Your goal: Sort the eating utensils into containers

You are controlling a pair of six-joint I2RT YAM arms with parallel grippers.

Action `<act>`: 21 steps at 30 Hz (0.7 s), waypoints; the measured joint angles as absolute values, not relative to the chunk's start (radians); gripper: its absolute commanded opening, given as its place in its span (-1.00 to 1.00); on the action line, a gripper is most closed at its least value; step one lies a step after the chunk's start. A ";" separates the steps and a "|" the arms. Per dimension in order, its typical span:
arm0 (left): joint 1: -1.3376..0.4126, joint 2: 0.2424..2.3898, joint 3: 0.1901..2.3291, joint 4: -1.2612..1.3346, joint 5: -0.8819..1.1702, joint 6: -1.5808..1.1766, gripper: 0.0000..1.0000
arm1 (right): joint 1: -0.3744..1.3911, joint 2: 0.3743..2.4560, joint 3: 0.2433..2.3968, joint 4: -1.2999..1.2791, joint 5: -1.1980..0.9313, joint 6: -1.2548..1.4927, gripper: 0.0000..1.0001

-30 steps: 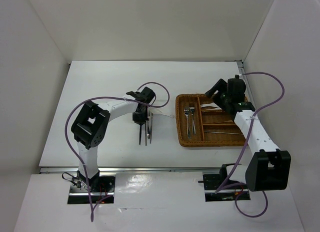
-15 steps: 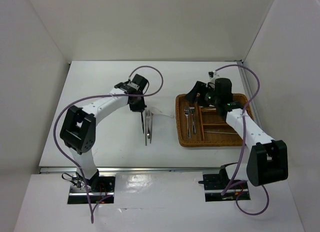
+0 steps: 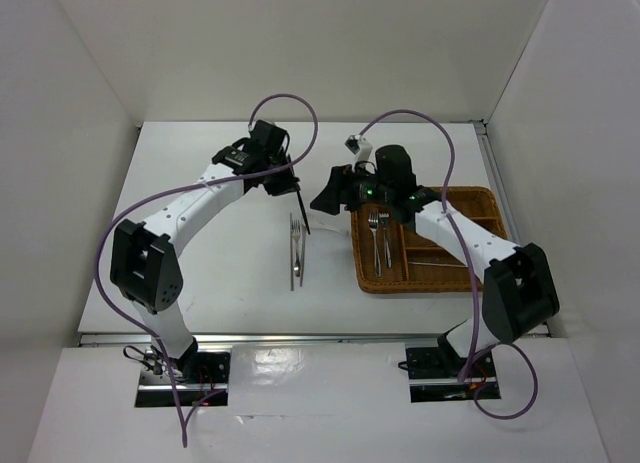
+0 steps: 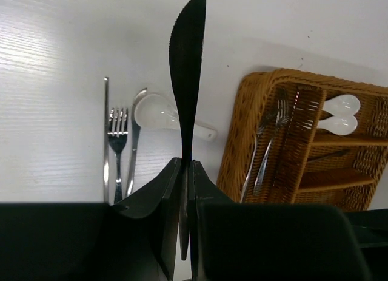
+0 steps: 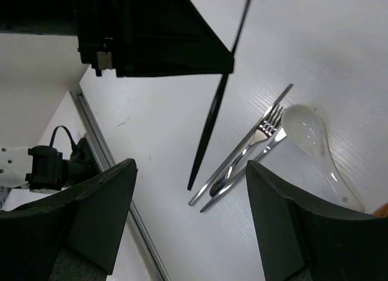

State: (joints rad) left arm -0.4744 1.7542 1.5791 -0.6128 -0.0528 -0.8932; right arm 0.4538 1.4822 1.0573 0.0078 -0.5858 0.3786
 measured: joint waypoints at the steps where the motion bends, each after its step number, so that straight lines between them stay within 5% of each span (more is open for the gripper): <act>1: -0.477 1.754 1.581 -0.608 -0.046 -0.896 -0.59 | 0.466 1.490 1.068 0.008 -0.585 0.371 0.61; 10: -0.501 1.753 1.580 -0.561 0.044 -0.897 -0.59 | 0.480 1.555 1.089 0.007 -0.558 0.361 0.58; 15: -0.502 1.734 1.568 -0.521 0.085 -0.898 -0.59 | 0.480 1.575 1.100 0.009 -0.547 0.361 0.32; 19: -0.503 1.718 1.563 -0.497 0.115 -0.897 -0.59 | 0.487 1.591 1.113 0.009 -0.534 0.360 -0.10; 21: -0.506 1.716 1.558 -0.483 0.125 -0.897 -0.59 | 0.489 1.599 1.118 0.008 -0.530 0.360 -0.49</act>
State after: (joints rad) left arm -0.5060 1.7161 1.5581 -0.4828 0.1249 -0.8970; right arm 0.4889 1.5986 1.1183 0.0078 -0.5301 0.3599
